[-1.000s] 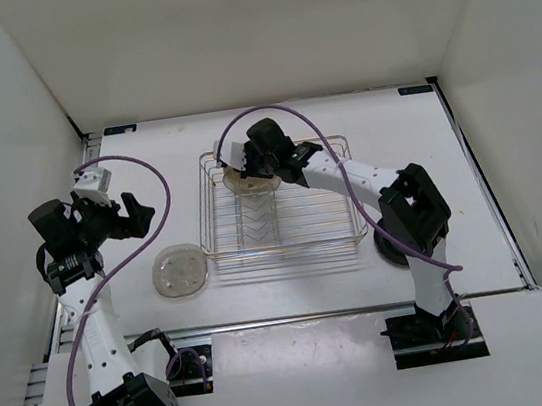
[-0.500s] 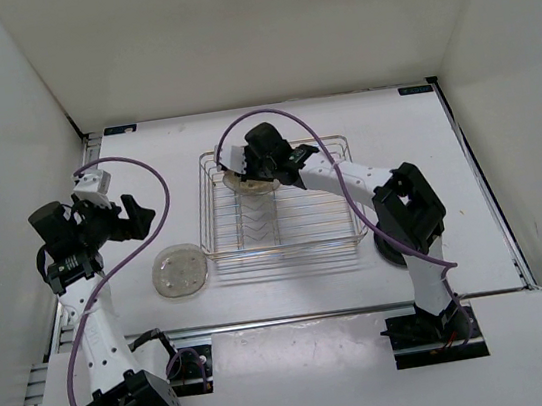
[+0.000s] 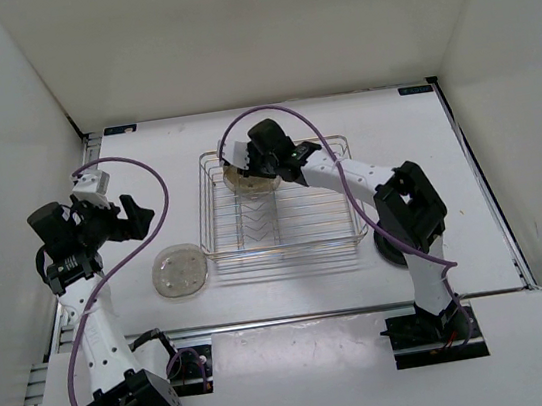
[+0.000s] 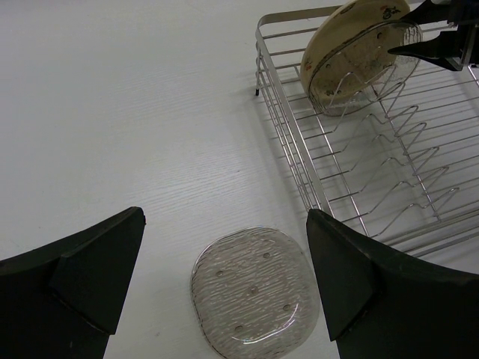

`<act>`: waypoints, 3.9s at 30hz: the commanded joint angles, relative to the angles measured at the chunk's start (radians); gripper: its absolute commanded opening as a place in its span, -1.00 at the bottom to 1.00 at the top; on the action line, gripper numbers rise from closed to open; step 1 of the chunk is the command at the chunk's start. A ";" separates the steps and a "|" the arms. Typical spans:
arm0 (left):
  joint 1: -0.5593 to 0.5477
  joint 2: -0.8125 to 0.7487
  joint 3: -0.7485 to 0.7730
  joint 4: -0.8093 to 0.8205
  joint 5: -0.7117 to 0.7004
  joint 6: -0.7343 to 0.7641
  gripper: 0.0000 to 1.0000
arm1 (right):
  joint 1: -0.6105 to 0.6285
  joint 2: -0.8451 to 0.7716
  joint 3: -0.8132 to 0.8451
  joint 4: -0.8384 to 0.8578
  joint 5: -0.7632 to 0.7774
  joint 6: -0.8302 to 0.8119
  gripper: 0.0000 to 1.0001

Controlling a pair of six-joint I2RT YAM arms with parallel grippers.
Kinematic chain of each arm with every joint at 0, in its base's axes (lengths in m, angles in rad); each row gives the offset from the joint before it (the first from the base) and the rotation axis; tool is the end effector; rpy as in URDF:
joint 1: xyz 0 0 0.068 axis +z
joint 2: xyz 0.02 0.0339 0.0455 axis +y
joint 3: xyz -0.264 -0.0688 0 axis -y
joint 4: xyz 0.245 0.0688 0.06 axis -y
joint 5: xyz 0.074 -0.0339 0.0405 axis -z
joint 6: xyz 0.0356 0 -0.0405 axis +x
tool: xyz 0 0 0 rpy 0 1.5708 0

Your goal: Load the plates into the dish rack

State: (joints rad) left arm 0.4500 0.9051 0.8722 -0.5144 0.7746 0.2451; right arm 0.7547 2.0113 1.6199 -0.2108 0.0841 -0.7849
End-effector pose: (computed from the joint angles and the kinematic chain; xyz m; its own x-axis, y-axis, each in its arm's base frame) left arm 0.1808 0.0597 0.3213 -0.3995 -0.0004 -0.9167 0.3339 0.9313 -0.1459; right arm 0.3460 0.3213 0.2523 0.1549 -0.8211 -0.5494 -0.7389 0.2728 -0.6161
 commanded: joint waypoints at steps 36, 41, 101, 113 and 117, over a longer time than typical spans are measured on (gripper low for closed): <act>0.006 0.115 0.020 0.011 -0.064 0.049 0.96 | -0.072 -0.305 -0.041 0.410 0.502 -0.249 0.97; 0.006 0.260 0.042 0.011 -0.054 0.049 0.90 | -0.207 -0.397 -0.064 0.202 0.494 -0.030 1.00; -0.066 0.845 0.163 -0.519 -0.236 0.635 0.13 | -0.680 -0.747 -0.545 -0.053 -0.234 0.446 1.00; -0.085 0.845 0.154 -0.484 -0.288 0.589 -0.80 | -0.689 -0.766 -0.563 -0.044 -0.253 0.455 1.00; -0.085 0.809 0.126 -0.437 -0.310 0.568 -0.80 | -0.689 -0.775 -0.563 -0.044 -0.262 0.455 1.00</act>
State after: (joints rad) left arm 0.3691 1.7672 1.0126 -1.0245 0.5018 0.8188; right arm 0.0715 1.2736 1.0637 -0.2893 -0.1505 -0.3435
